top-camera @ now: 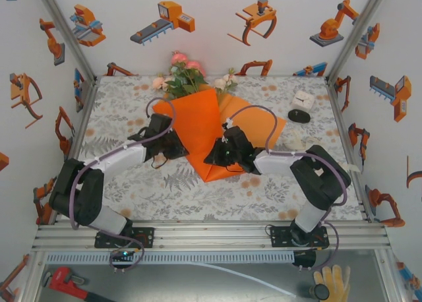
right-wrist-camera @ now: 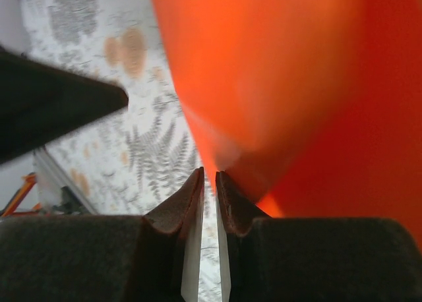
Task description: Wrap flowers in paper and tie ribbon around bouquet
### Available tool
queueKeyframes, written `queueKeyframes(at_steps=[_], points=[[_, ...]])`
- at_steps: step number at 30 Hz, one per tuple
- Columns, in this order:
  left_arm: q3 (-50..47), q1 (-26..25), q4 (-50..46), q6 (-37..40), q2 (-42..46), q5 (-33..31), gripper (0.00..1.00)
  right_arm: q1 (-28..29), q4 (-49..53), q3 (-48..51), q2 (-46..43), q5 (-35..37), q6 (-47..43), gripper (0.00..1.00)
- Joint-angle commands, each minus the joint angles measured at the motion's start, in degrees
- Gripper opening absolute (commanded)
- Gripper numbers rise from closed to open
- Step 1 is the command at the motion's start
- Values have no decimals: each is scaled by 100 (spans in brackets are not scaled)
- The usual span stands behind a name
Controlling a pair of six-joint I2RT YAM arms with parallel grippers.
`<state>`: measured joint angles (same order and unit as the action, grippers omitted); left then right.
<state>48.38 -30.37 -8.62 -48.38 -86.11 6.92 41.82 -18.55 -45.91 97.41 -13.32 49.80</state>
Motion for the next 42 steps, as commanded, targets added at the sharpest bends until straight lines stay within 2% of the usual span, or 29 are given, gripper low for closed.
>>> queueKeyframes(at_steps=[1, 7, 14, 18, 22, 25, 33, 42], points=[[-125, -117, 441, -245, -78, 215, 21, -89, 286, -15, 110, 290, -310, 18], [170, -170, 913, -165, -650, 302, 21, -87, 227, 212, 45, 197, -239, 18], [348, -165, 617, -134, -1070, -319, 20, -63, 934, 69, -604, 348, -521, 18], [427, -150, 729, -93, -1264, -330, 21, 244, 992, 29, -959, 426, -556, 19], [655, -88, 609, 25, -1238, -481, 21, 661, 701, -72, -653, 179, -275, 19], [803, 57, 537, 49, -1255, -486, 20, 876, 550, -248, -328, 163, -236, 19], [1289, 632, 627, 220, -1737, -470, 21, 854, 531, -361, 212, 288, -339, 19], [2041, 1497, 844, 470, -2583, -448, 21, 853, 554, -43, 192, 351, -297, 19]])
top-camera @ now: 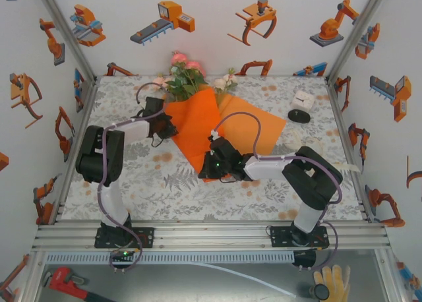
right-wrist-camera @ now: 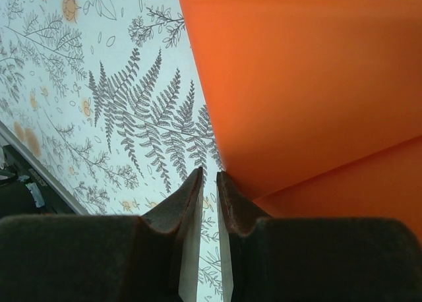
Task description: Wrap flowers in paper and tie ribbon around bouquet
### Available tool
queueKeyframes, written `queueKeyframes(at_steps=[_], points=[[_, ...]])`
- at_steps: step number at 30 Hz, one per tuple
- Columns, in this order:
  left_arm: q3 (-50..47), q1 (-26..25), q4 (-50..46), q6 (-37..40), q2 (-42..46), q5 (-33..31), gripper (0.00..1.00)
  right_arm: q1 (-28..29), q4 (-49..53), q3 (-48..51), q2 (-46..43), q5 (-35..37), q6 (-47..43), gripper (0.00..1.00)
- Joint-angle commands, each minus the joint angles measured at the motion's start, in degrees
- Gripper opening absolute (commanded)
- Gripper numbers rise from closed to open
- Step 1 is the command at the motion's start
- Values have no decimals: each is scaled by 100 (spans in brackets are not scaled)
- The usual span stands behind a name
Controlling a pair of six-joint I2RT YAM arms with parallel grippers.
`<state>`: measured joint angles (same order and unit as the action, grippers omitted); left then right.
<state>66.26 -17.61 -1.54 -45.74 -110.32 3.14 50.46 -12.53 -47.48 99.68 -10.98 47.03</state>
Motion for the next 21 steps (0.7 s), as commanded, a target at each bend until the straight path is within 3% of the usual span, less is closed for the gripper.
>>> queueKeyframes(at_steps=[1, 9, 21], points=[[376, 325, 141, 221, -279, 0, 21, -11, -47, 129, -23, 122, -18, 19], [1271, 901, 27, 199, -995, 305, 21, -5, 3, 151, 0, 149, -19, 19], [2361, 1349, -250, 378, -1632, 288, 21, -2, 70, 130, -183, 53, 154, 20]])
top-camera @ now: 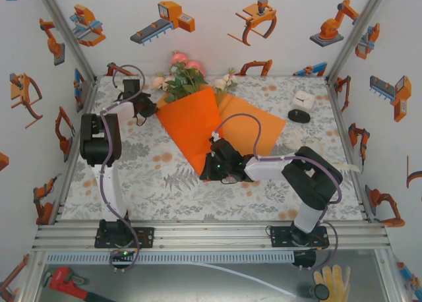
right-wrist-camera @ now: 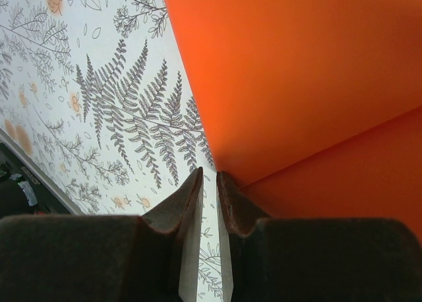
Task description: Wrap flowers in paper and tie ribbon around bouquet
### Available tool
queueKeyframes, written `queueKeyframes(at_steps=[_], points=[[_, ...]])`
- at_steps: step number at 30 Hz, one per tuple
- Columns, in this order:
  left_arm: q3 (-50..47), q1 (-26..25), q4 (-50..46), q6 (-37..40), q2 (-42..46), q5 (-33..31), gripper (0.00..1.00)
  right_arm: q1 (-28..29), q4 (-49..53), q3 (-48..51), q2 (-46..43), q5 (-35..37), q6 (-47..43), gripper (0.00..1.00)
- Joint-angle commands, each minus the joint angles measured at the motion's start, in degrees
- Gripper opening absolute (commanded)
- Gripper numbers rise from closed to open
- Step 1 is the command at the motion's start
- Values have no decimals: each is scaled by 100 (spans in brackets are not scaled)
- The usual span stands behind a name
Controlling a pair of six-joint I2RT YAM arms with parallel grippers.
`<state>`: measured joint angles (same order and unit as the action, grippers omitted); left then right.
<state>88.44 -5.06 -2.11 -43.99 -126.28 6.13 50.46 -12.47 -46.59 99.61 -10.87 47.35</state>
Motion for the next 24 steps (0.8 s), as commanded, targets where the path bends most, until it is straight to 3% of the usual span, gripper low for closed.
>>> queueKeyframes(at_steps=[1, 4, 6, 9, 13, 17, 19, 24], points=[[163, 130, -191, 225, 18, -15, 21, -1, 92, 30, -261, 48, 161, 20], [184, 222, -211, 325, 417, -32, 25, 7, 235, 20, -724, 230, 137, 30], [174, 235, -296, 429, 870, -83, 36, -4, 456, -33, -1093, 417, 23, 37], [-105, 196, -262, 475, 1660, 52, 48, -24, 765, -113, -1618, 599, -129, 41], [-963, -57, -452, 268, 2898, -11, 51, -357, 964, 5, -2330, 717, 0, 41], [-2128, -691, -863, 195, 4229, -427, 51, -1088, 2052, -63, -3035, 1276, -363, 44], [-2615, -1119, -1079, 103, 4734, -627, 51, -1699, 2634, -106, -3252, 1439, -523, 52], [-3318, -2561, -1435, -196, 5216, -1048, 51, -3607, 3098, -25, -3261, 818, -952, 60]])
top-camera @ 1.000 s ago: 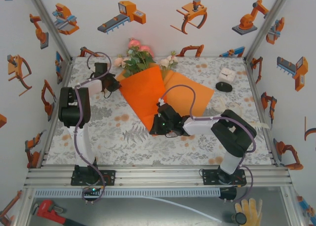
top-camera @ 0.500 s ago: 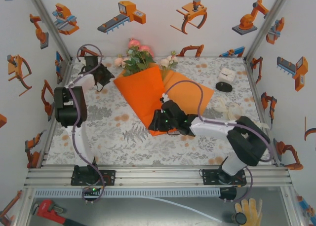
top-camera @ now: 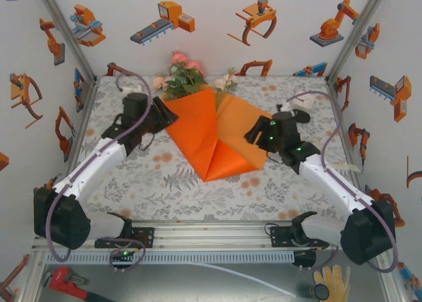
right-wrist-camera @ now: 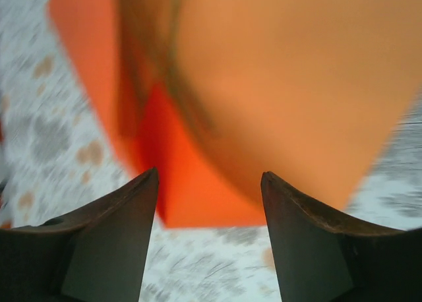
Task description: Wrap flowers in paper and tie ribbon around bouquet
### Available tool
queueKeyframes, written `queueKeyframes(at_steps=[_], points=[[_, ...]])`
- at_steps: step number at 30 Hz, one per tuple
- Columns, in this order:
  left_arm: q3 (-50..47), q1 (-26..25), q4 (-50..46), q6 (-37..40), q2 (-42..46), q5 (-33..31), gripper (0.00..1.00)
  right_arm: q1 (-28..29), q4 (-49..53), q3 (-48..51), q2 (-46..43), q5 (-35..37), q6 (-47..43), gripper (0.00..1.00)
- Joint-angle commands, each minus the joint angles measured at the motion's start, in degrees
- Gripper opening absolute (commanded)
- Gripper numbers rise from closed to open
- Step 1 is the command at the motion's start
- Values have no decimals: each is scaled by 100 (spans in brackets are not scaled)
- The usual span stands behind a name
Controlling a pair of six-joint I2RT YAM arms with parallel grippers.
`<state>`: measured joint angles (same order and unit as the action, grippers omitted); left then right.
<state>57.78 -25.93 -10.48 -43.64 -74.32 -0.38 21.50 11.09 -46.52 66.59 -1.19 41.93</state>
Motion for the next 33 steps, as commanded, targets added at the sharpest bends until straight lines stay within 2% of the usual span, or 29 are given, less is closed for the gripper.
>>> queueKeyframes(at_steps=[1, 4, 6, 8, 12, 17, 19, 23, 28, 33], points=[[-311, -770, -684, -292, 25, -504, 51, -1092, 739, -3, 127, -335, -468, 61], [-465, -1570, -604, -348, -60, -769, 50, -2007, 613, 10, 551, -903, -607, 61], [-516, -1944, -427, -321, -251, -827, 50, -2304, 572, -100, 948, -1080, -765, 61], [-453, -2182, -352, -328, -587, -802, 50, -2438, 517, -277, 1363, -1230, -932, 59], [-276, -2382, -200, -189, -1186, -1023, 50, -2362, 325, -419, 1788, -1977, -723, 49], [-100, -2390, 142, 20, -1785, -1123, 49, -1591, -203, 397, 621, -2027, -10, 46], [-63, -2382, 254, 13, -1979, -1066, 49, -1034, -519, 731, 174, -2024, 479, 45], [5, -2386, 311, -53, -2237, -973, 48, 260, -928, 1071, -222, -1488, 1368, 45], [44, -2387, 119, -222, -2410, -1201, 48, 1285, -2260, 1325, 455, -1357, 2314, 45], [16, -2390, 22, -268, -2560, -1447, 47, 1630, -2913, 1244, 1481, -1276, 2434, 44]])
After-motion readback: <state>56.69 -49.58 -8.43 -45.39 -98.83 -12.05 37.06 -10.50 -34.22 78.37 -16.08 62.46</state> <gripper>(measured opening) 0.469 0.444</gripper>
